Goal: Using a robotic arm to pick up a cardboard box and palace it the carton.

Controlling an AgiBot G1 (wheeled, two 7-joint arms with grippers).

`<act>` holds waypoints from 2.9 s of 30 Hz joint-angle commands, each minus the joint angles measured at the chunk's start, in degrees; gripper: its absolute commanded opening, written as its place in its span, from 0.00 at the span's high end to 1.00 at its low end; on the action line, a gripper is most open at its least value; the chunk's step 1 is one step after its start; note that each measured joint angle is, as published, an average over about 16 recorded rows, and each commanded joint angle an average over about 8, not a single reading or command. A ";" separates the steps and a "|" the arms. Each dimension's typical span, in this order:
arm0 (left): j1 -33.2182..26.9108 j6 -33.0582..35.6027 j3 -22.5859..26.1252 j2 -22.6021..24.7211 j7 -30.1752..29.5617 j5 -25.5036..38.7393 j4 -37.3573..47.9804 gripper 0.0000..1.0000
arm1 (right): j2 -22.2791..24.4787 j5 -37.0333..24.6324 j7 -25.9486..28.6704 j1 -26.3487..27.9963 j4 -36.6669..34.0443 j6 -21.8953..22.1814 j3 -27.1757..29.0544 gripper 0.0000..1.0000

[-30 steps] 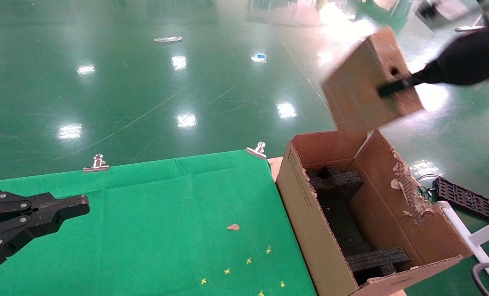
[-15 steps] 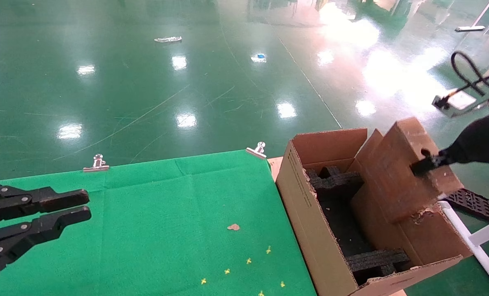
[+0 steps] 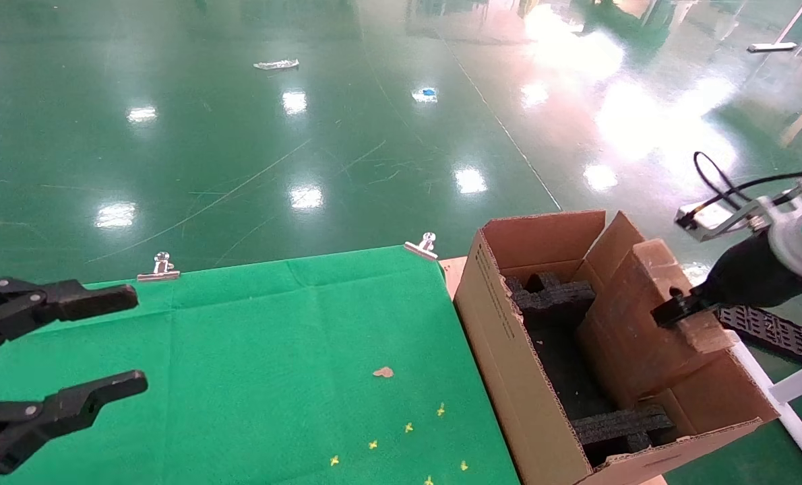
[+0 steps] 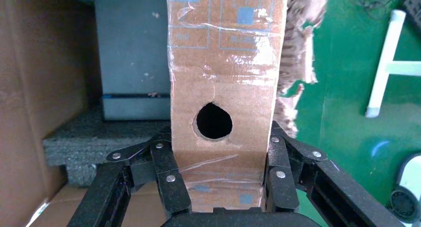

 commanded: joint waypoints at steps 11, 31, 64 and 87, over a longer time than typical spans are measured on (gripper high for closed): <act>-0.01 -0.02 0.04 -0.02 0.02 -0.03 0.00 0.00 | -5.58 3.60 -1.60 -11.03 -10.06 7.32 -0.10 1.00; -0.02 -0.05 0.11 -0.04 0.05 -0.07 0.00 0.00 | -11.06 10.16 -9.88 -23.35 -20.97 17.20 2.82 0.19; -0.05 -0.09 0.21 -0.09 0.11 -0.14 0.00 0.00 | -14.64 8.47 -12.73 -21.54 -26.82 13.94 1.77 0.00; -0.06 -0.12 0.28 -0.12 0.14 -0.19 0.00 0.00 | -3.18 10.49 -17.94 2.65 -5.90 11.47 7.25 0.00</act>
